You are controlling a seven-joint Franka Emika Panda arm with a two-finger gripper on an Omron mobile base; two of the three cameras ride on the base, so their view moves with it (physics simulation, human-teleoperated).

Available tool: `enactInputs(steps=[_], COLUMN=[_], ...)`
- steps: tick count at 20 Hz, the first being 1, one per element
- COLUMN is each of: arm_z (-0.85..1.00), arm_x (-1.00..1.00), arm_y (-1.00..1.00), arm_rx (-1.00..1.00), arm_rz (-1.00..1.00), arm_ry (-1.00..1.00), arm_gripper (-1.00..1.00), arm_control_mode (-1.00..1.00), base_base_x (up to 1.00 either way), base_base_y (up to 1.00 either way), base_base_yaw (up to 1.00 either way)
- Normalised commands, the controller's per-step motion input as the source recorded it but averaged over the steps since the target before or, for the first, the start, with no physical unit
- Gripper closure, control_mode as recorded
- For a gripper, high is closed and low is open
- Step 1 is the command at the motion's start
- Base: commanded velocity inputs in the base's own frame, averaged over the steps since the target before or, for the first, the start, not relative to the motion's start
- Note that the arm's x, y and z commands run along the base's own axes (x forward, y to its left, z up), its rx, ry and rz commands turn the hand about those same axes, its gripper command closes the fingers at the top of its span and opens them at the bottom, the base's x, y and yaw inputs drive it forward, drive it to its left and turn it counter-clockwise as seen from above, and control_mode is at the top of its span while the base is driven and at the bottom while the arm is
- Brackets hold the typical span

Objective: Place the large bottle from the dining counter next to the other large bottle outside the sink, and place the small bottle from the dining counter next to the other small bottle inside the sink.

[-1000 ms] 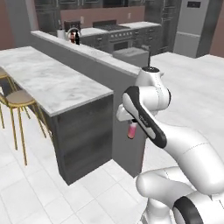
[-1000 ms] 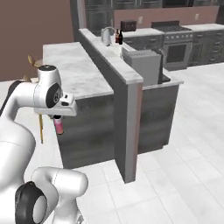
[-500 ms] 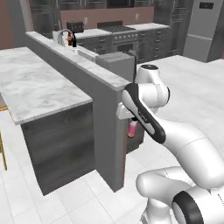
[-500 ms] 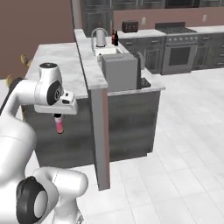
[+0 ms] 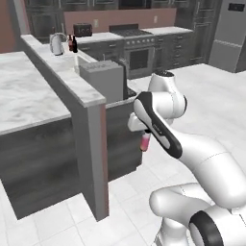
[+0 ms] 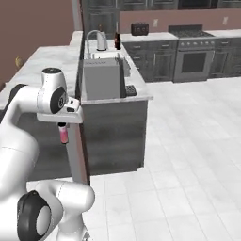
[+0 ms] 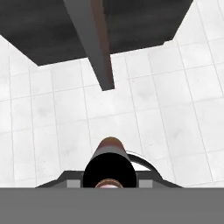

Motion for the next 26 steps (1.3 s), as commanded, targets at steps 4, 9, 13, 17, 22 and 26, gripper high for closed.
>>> enactInputs(steps=[4,9,13,17,22,26], arm_z=[0.00,0.00,0.00,0.00,0.00,0.00], arm_x=[0.00,0.00,0.00,0.00,0.00,0.00], arm_y=[0.00,0.00,0.00,0.00,0.00,0.00], arm_rx=[0.00,0.00,0.00,0.00,0.00,0.00], arm_rz=[0.00,0.00,0.00,0.00,0.00,0.00], arm_ry=[0.00,0.00,0.00,0.00,0.00,0.00], arm_gripper=[1.00,1.00,1.00,1.00,1.00,1.00], arm_control_mode=[1.00,1.00,1.00,1.00,1.00,1.00], base_base_x=[0.34,0.50,0.60,0.73,0.84,0.98], base_base_y=[-1.00,-0.99,-0.97,-0.97,-0.90,-0.83], base_base_yaw=[0.26,0.28,0.29,0.30,0.30,0.32])
